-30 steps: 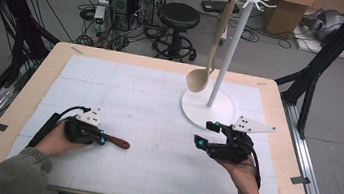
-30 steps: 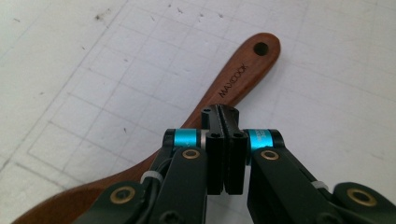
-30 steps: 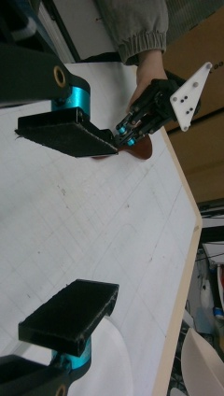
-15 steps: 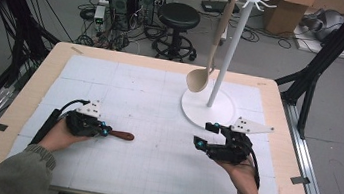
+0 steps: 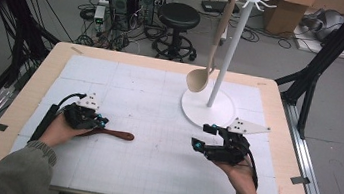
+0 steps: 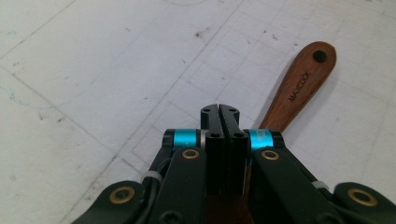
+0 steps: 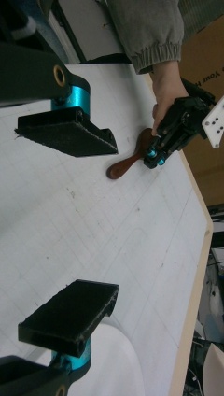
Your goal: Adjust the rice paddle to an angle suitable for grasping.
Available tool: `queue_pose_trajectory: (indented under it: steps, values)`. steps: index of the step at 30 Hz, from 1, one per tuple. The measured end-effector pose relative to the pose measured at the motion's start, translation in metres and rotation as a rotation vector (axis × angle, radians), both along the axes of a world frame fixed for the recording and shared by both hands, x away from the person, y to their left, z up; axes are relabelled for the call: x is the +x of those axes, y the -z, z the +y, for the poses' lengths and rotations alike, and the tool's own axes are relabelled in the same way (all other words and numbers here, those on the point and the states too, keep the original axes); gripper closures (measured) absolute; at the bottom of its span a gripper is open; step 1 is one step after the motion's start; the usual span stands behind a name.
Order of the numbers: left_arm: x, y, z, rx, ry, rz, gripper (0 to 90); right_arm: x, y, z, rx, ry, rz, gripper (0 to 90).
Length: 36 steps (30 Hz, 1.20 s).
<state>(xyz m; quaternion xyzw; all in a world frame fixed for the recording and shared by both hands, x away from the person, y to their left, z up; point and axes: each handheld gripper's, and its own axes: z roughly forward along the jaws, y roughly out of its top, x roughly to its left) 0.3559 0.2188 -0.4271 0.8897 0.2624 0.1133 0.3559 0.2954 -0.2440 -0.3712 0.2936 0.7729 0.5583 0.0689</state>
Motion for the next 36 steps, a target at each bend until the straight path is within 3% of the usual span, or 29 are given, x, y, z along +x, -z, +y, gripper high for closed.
queue_pose_trajectory:
  steps: [4,13,27,34,36]
  values:
    - [0.002,0.002,0.003,0.023,-0.015,0.021,88.9,0.000,0.001,0.001,-0.002,-0.004,0.005,26.7]
    - [0.001,0.001,0.006,0.010,-0.034,0.049,88.9,-0.002,0.003,0.002,-0.009,-0.014,0.010,26.7]
    - [-0.010,0.002,-0.002,0.045,0.039,0.105,88.8,-0.003,0.003,0.003,-0.016,-0.018,0.009,26.7]
    - [-0.015,-0.006,-0.001,-0.021,0.082,0.072,84.4,-0.003,0.005,0.005,-0.036,-0.027,0.006,26.7]
    - [-0.017,-0.008,-0.001,-0.044,0.098,0.060,76.3,-0.003,0.005,0.005,-0.040,-0.027,0.011,26.5]
